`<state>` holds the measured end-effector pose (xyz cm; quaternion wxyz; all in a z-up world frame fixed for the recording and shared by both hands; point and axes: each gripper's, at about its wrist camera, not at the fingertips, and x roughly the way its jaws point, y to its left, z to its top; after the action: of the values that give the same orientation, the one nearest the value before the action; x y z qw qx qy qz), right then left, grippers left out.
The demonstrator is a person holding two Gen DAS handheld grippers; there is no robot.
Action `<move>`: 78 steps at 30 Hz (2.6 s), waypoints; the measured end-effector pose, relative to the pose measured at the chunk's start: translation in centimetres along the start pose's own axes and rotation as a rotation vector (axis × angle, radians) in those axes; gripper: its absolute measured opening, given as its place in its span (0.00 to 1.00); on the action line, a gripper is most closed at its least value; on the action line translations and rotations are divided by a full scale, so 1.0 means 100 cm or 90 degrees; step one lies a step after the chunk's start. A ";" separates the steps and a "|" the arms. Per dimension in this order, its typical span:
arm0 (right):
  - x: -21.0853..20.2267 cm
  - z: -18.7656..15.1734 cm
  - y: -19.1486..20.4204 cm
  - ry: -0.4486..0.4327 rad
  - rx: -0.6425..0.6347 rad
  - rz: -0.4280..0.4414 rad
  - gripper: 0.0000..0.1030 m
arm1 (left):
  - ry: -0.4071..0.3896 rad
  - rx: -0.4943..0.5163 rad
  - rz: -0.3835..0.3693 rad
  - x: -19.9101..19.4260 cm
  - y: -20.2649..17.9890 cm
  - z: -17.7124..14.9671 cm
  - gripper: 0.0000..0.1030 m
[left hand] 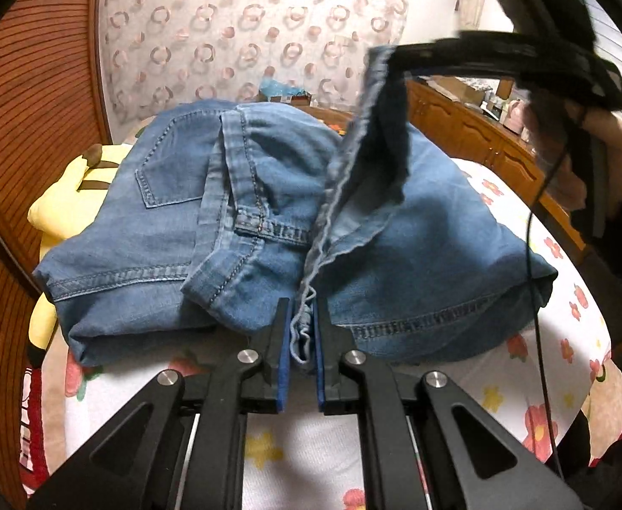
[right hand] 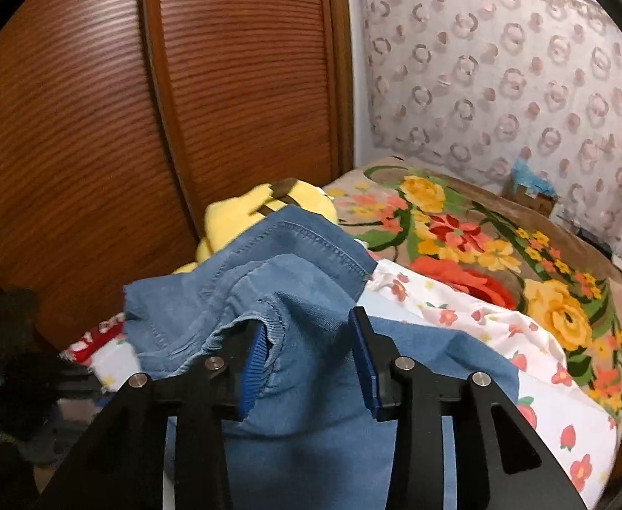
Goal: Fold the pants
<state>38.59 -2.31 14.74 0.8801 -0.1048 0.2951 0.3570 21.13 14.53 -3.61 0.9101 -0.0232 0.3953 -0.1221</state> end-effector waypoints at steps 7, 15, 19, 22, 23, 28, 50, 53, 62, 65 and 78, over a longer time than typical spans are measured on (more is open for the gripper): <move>-0.005 -0.015 -0.015 0.040 0.014 0.020 0.46 | 0.003 0.005 0.020 0.002 -0.006 0.004 0.09; 0.016 -0.028 -0.020 0.087 0.027 0.019 0.46 | 0.001 0.013 0.028 -0.005 -0.014 0.006 0.09; 0.003 -0.035 -0.018 0.076 0.026 0.053 0.47 | -0.008 0.010 0.033 -0.011 -0.012 0.009 0.21; -0.009 -0.041 -0.015 0.070 0.025 0.069 0.51 | -0.026 0.011 0.035 -0.019 -0.013 0.014 0.41; -0.013 -0.043 -0.015 0.066 0.026 0.070 0.52 | -0.038 0.010 0.029 -0.022 -0.014 0.017 0.45; -0.024 -0.055 -0.023 0.049 0.035 0.032 0.53 | -0.053 0.019 0.019 -0.024 -0.026 0.027 0.46; -0.070 -0.135 -0.056 0.047 0.127 -0.130 0.53 | 0.053 0.248 0.042 0.094 -0.142 0.063 0.09; -0.071 -0.139 -0.059 0.048 0.130 -0.133 0.53 | 0.025 0.231 0.047 0.076 -0.124 0.077 0.06; -0.065 -0.134 -0.067 0.048 0.142 -0.113 0.53 | -0.019 0.136 0.131 0.044 -0.032 0.135 0.06; -0.065 -0.135 -0.068 0.044 0.136 -0.107 0.53 | -0.014 0.127 0.158 0.043 -0.013 0.143 0.06; -0.092 -0.155 -0.049 0.023 0.137 -0.119 0.53 | -0.043 0.100 0.117 0.016 -0.008 0.119 0.68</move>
<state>29.85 -17.17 7.64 0.9103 -0.0431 0.3363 0.2374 30.67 12.76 3.48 0.9292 0.0808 0.3542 -0.0678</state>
